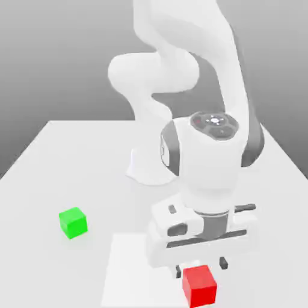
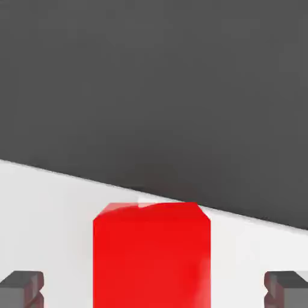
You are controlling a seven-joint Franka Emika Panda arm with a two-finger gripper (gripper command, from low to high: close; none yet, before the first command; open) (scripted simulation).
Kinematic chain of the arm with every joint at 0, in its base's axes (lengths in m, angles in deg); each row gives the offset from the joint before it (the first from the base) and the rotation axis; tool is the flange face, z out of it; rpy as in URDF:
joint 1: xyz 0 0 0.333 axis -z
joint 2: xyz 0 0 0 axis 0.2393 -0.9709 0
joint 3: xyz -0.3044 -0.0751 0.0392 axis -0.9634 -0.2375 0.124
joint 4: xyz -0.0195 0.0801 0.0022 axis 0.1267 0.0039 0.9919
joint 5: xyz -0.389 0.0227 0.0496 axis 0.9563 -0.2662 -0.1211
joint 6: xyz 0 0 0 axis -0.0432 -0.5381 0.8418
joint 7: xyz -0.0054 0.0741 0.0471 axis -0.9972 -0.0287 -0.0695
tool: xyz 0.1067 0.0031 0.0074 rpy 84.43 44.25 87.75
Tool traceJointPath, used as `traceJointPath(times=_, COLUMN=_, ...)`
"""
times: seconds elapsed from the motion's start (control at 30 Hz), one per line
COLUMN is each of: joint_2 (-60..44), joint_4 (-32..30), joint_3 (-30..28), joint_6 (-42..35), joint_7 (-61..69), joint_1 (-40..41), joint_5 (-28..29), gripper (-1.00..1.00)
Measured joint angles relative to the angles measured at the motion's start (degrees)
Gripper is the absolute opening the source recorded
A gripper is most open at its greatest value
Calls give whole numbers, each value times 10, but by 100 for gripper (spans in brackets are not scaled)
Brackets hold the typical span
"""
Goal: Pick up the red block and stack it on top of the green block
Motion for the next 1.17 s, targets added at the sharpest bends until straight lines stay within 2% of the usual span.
traceJointPath(times=0.23, joint_2=-3, joint_4=0, joint_3=0, joint_6=3, joint_7=-1, joint_1=0, joint_5=2, gripper=-100)
traceJointPath(times=0.4, joint_2=86, joint_4=-17, joint_3=4, joint_6=-69, joint_7=9, joint_1=8, joint_5=-16, gripper=-100)
traceJointPath(times=0.53, joint_2=163, joint_4=-83, joint_3=-64, joint_6=-78, joint_7=-55, joint_1=63, joint_5=-3, gripper=-100)
traceJointPath(times=0.67, joint_2=251, joint_4=-167, joint_3=-125, joint_6=-81, joint_7=-145, joint_1=187, joint_5=23, gripper=-100)
traceJointPath(times=0.8, joint_2=333, joint_4=-247, joint_3=-169, joint_6=-83, joint_7=-222, joint_1=269, joint_5=35, gripper=-100)
traceJointPath(times=0.97, joint_2=282, joint_4=-269, joint_3=-195, joint_6=-10, joint_7=-222, joint_1=279, joint_5=4, gripper=-100)
traceJointPath(times=1.07, joint_2=221, joint_4=-268, joint_3=-196, joint_6=48, joint_7=-189, joint_1=266, joint_5=-45, gripper=-100)
traceJointPath(times=1.1, joint_2=206, joint_4=-268, joint_3=-190, joint_6=62, joint_7=-178, joint_1=267, joint_5=-61, gripper=100)
traceJointPath(times=1.17, joint_2=206, joint_4=-268, joint_3=-190, joint_6=62, joint_7=-178, joint_1=264, joint_5=-61, gripper=100)
